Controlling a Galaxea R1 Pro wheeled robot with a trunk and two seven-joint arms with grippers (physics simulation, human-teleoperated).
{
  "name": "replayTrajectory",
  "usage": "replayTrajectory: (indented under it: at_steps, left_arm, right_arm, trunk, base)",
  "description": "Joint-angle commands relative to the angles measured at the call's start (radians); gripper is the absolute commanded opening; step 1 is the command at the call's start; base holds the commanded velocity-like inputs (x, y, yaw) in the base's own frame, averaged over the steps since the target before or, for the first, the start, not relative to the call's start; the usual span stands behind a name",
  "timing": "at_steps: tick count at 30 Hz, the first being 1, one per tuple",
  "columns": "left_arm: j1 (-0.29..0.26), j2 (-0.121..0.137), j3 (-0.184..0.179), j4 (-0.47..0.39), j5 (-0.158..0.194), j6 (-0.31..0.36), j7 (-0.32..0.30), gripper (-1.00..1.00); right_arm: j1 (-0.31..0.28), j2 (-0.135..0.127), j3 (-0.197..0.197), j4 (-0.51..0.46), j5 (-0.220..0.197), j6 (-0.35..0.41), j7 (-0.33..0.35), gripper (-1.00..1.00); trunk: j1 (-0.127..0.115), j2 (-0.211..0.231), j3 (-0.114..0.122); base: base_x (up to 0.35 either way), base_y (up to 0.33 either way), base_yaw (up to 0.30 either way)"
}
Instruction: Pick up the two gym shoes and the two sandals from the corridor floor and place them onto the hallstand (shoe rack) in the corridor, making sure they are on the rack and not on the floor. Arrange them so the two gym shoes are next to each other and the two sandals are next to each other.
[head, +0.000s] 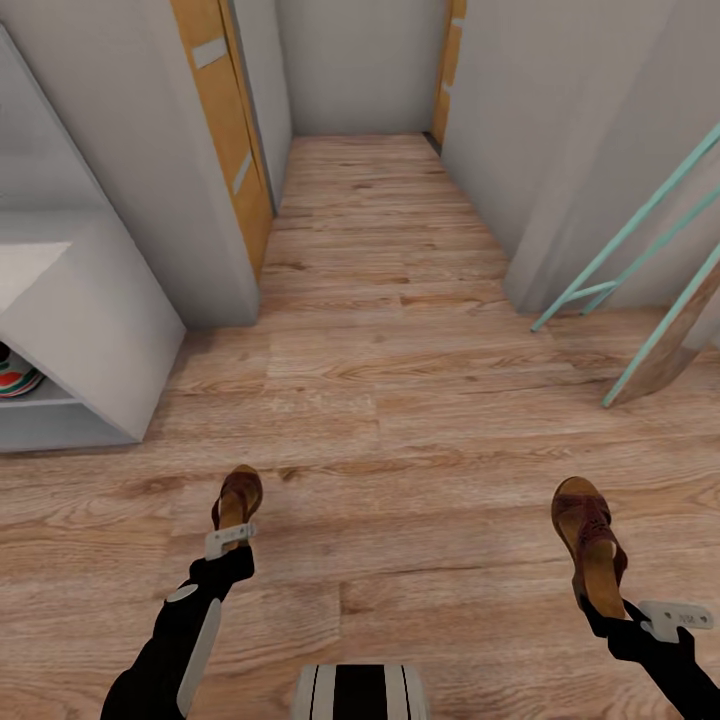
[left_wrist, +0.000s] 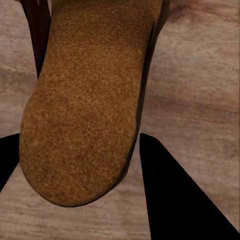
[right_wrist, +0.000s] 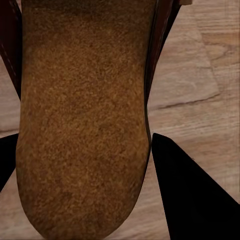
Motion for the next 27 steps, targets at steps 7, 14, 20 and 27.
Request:
replayTrajectory:
  at_steps: [7, 14, 20, 27]
  left_arm:
    - [0.0, 0.0, 0.001, 0.002, -0.002, -0.005, -0.004, -1.0]
    - [0.0, 0.001, 0.001, 0.002, -0.002, -0.005, -0.004, -1.0]
    - [0.0, 0.001, 0.001, 0.002, -0.002, -0.006, -0.004, -1.0]
    - [0.0, 0.001, 0.002, 0.002, -0.002, -0.006, -0.004, -1.0]
  right_arm:
    - [0.0, 0.0, -0.001, -0.001, -0.003, 0.002, -0.001, -1.0]
    - [0.0, 0.0, -0.001, -0.001, -0.003, 0.002, -0.001, -1.0]
    - [0.0, 0.0, -0.001, -0.002, -0.003, 0.001, -0.001, -1.0]
    - [0.0, 0.0, 0.002, -0.002, -0.003, 0.0, -0.001, -1.0]
  trunk:
    - [0.0, 0.0, 0.0]
    - [0.0, 0.0, 0.0]
    - [0.0, 0.0, 0.0]
    - [0.0, 0.0, 0.0]
  base:
    - [0.0, 0.198, 0.0]
    - [0.0, 0.26, 0.0]
    - [0.0, 0.273, 0.0]
    - [0.0, 0.276, 0.0]
